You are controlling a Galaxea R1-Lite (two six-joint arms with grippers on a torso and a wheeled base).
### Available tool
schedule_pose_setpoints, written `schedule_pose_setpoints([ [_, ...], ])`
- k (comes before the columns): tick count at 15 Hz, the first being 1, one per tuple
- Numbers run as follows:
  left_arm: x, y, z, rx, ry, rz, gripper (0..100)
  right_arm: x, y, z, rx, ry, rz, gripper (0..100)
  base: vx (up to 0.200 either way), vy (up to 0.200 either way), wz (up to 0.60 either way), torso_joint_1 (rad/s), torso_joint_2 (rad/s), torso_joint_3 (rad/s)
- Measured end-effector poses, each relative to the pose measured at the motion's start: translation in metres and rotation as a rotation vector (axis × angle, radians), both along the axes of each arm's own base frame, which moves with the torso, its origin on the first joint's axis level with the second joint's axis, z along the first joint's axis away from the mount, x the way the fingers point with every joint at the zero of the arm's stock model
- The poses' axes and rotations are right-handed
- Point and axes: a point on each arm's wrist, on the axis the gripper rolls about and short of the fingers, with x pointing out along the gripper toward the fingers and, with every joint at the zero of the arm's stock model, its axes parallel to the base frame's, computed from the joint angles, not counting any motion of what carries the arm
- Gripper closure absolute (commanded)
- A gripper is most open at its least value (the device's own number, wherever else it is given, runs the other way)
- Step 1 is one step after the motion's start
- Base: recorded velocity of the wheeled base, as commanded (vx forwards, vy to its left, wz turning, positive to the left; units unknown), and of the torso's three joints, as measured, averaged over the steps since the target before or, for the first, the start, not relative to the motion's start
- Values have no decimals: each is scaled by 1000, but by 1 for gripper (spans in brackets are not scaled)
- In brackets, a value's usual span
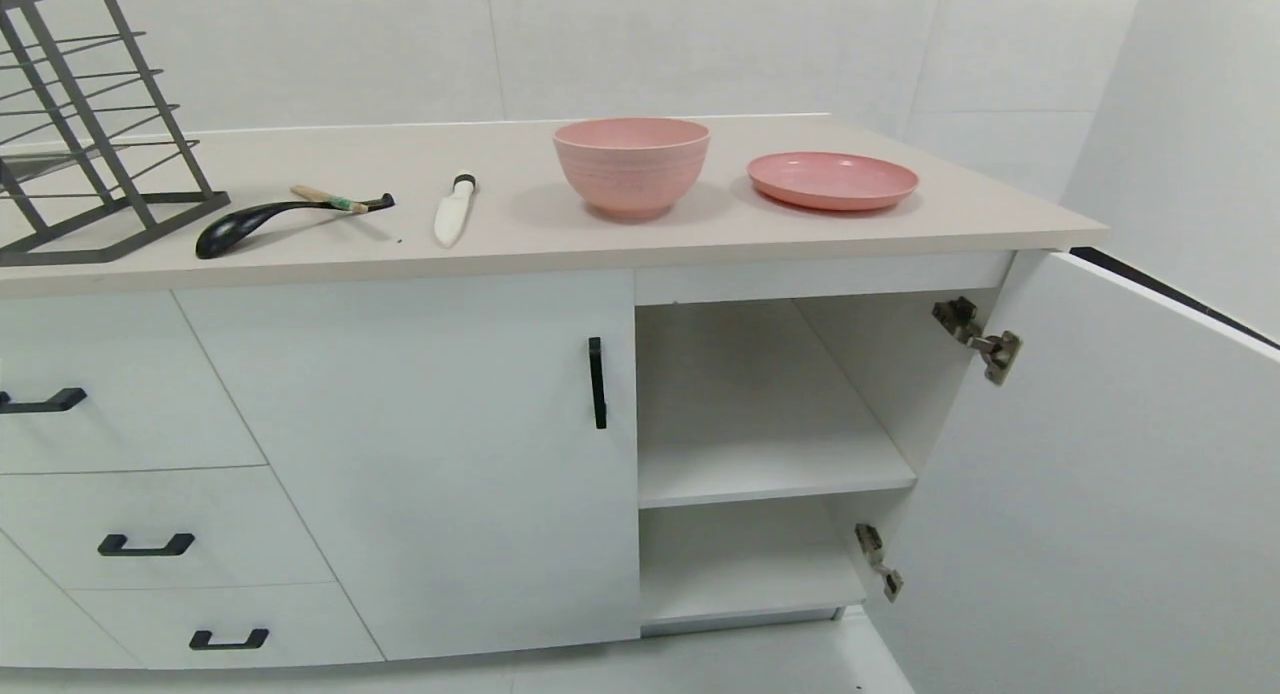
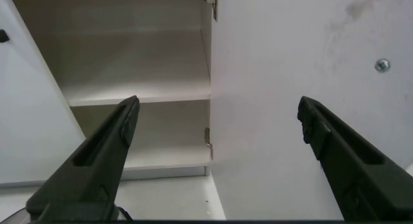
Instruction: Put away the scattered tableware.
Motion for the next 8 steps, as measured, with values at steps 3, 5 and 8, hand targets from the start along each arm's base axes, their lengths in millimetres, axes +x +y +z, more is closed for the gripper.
schedule_pose_setpoints([
  [3, 0, 0, 0, 0, 0, -2, 0, 0, 0, 0, 0, -1, -2, 0, 133, 0, 0, -3, 3, 5],
  [5, 0, 0, 0, -4, 1, 0, 0, 0, 0, 0, 0, 0, 0, 0, 0, 0, 0, 0, 0, 0],
  [8, 0, 0, 0, -1, -1, 0, 0, 0, 0, 0, 0, 0, 0, 0, 0, 0, 0, 63, -86, -23],
])
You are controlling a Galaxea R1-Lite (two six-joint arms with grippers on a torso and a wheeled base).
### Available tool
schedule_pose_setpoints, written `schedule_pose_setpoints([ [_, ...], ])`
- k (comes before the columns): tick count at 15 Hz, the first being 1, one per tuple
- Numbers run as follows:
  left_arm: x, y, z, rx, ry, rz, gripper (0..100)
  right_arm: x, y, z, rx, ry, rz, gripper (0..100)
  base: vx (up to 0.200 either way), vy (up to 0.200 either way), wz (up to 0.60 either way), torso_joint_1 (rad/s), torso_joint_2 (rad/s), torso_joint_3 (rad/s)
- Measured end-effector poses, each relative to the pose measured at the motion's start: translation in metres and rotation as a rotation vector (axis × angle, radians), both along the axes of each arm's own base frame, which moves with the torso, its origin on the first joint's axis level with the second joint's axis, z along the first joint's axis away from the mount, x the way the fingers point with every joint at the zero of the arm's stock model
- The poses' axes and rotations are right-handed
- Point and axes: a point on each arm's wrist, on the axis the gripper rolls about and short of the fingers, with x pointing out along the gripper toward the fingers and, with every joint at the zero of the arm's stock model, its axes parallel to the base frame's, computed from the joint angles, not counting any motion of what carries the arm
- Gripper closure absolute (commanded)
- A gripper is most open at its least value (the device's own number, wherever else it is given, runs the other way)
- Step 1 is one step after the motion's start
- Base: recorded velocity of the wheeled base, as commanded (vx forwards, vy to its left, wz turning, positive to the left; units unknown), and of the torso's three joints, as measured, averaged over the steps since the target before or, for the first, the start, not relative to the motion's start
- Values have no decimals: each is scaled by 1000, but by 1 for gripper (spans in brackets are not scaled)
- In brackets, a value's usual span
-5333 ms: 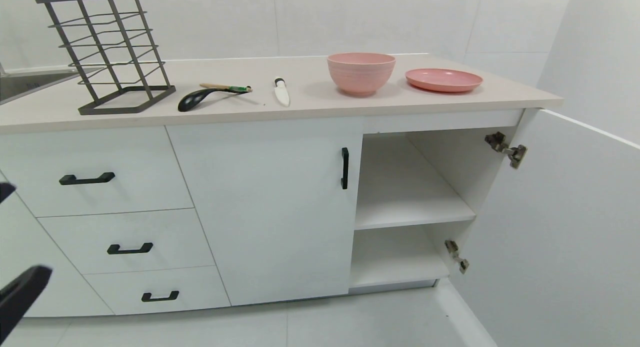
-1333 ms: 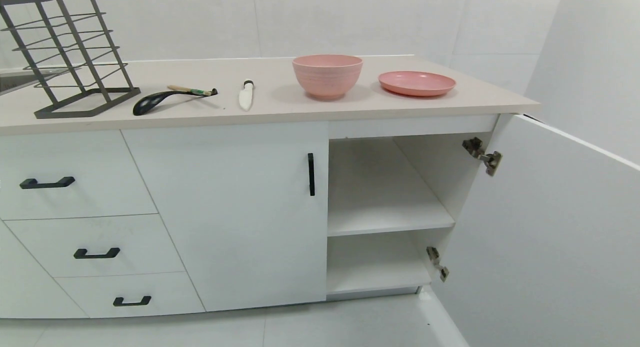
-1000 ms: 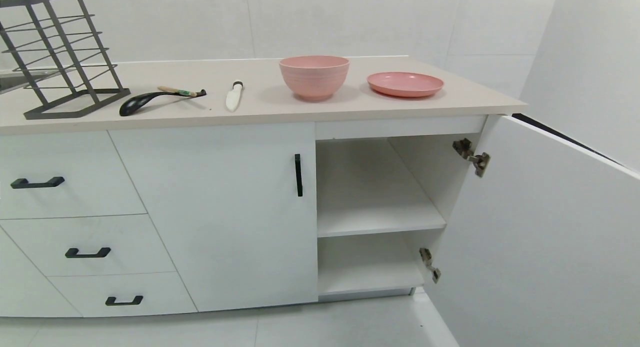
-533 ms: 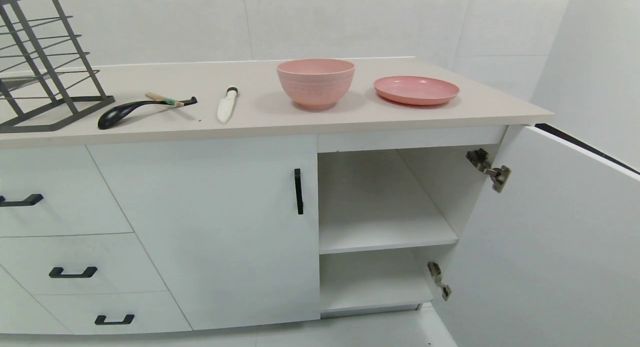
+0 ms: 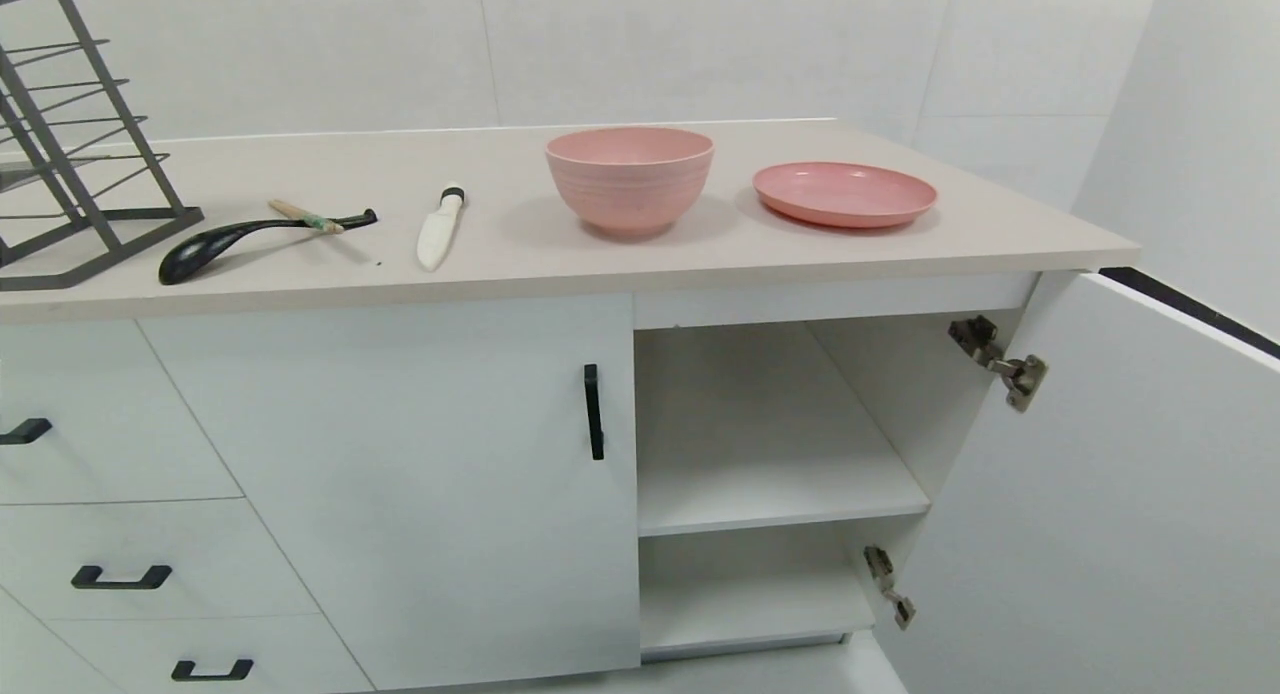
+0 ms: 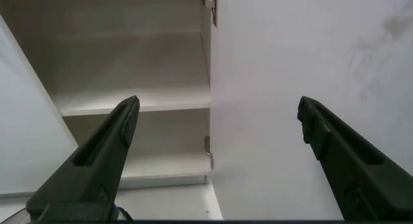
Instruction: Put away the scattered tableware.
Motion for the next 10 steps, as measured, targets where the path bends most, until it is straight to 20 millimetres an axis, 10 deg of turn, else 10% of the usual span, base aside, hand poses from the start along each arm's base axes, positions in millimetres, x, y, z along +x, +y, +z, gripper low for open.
schedule_pose_setpoints([
  [10, 0, 0, 0, 0, 1, 0, 0, 0, 0, 0, 0, 0, -2, 0, 0, 0, 0, 224, -389, -176],
])
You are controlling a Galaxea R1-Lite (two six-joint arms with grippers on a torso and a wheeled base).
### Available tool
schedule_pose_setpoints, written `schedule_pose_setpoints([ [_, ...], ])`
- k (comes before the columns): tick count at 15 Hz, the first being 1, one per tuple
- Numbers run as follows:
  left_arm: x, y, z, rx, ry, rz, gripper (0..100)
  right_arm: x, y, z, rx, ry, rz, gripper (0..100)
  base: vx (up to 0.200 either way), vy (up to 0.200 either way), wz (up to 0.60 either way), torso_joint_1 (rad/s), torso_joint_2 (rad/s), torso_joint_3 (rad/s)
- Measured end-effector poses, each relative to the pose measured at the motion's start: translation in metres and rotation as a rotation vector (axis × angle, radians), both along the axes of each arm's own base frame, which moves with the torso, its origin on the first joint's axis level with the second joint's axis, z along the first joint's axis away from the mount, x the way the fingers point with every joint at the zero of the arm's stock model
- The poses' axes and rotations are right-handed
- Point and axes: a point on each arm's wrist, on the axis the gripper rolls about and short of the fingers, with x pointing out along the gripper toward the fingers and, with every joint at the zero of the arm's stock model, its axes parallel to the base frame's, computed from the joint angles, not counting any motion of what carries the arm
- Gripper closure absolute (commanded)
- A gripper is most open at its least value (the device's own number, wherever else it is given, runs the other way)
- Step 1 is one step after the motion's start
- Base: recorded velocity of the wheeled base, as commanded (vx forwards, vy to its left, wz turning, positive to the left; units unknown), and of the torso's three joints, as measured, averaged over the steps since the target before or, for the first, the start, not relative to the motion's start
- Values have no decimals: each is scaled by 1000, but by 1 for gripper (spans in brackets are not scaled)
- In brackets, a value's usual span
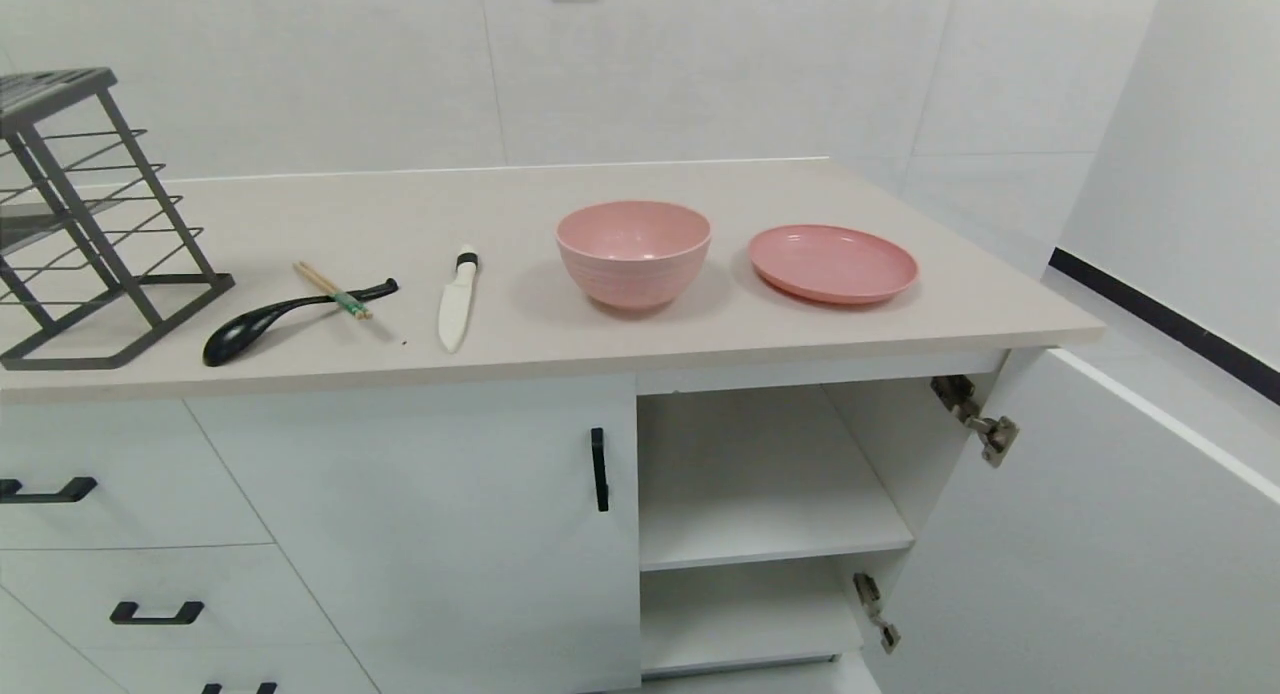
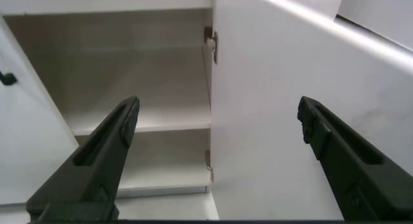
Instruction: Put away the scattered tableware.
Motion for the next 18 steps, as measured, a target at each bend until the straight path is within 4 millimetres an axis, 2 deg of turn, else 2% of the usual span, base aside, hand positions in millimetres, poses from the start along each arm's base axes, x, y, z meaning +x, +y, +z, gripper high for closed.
schedule_pose_setpoints([
  [5, 0, 0, 0, -3, 0, 1, 0, 0, 0, 0, 0, 0, 1, 0, 0, 0, 0, 149, -476, -213],
  [14, 0, 0, 0, -1, 0, 0, 0, 0, 0, 0, 0, 0, 0, 0, 0, 0, 0, 327, -505, -244],
  [17, 0, 0, 0, -2, 0, 0, 0, 0, 0, 0, 0, 0, 0, 0, 0, 0, 0, 215, -393, -188],
  [18, 0, 0, 0, -3, 0, 0, 0, 0, 0, 0, 0, 0, 1, 0, 200, 0, 0, 76, -129, -56],
])
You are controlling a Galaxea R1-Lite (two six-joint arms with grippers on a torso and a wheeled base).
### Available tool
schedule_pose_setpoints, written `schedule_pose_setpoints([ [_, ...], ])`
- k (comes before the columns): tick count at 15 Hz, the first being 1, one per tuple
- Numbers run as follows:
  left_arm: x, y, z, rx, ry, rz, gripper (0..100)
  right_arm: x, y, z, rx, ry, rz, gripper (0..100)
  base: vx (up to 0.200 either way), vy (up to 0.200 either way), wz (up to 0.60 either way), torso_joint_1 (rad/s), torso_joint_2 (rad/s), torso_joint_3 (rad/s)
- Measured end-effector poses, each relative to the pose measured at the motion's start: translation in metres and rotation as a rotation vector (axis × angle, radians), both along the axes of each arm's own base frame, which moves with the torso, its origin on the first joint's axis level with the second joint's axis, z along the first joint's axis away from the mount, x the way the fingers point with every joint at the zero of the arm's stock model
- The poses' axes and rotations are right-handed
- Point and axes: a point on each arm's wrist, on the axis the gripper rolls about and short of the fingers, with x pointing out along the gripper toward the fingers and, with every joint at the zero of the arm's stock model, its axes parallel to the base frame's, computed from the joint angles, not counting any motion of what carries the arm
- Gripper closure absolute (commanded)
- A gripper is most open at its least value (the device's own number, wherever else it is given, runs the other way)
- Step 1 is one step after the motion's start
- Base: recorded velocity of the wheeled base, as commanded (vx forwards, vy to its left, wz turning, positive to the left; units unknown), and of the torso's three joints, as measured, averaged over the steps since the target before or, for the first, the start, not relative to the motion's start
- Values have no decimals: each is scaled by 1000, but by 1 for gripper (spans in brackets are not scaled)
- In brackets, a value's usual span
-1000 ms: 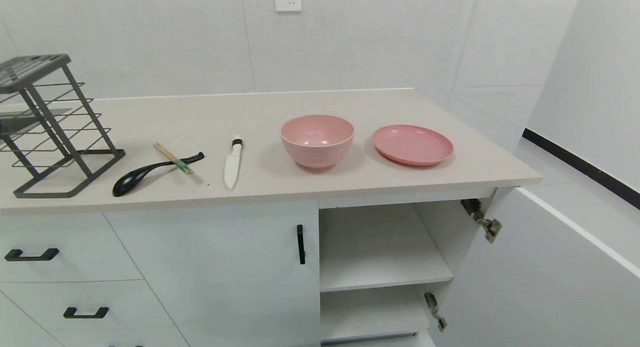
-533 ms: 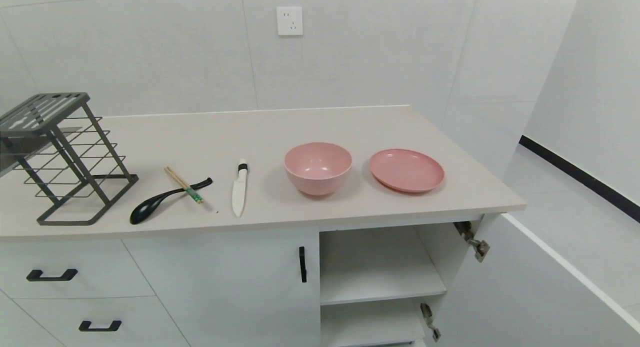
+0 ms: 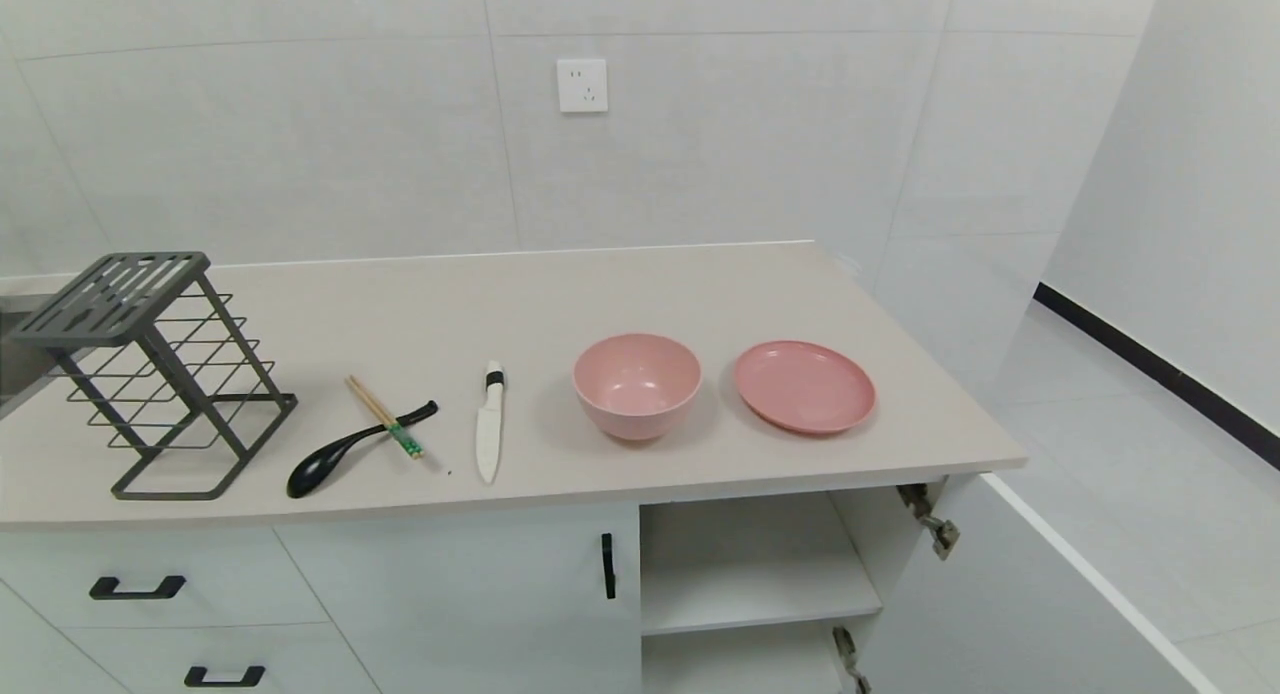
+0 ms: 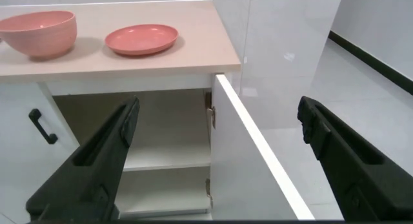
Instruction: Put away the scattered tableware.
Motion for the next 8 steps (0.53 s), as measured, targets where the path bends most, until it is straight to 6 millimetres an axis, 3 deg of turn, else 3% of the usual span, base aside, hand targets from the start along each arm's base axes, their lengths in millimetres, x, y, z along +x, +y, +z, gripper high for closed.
schedule_pose_setpoints([
  [2, 0, 0, 0, 1, 0, -1, 0, 0, 0, 0, 0, -1, 0, 0, 200, 0, 0, 24, -71, -22],
  [8, 0, 0, 0, 3, 0, 1, 0, 0, 0, 0, -2, 1, -2, 0, 0, 0, 0, 0, 0, 0],
])
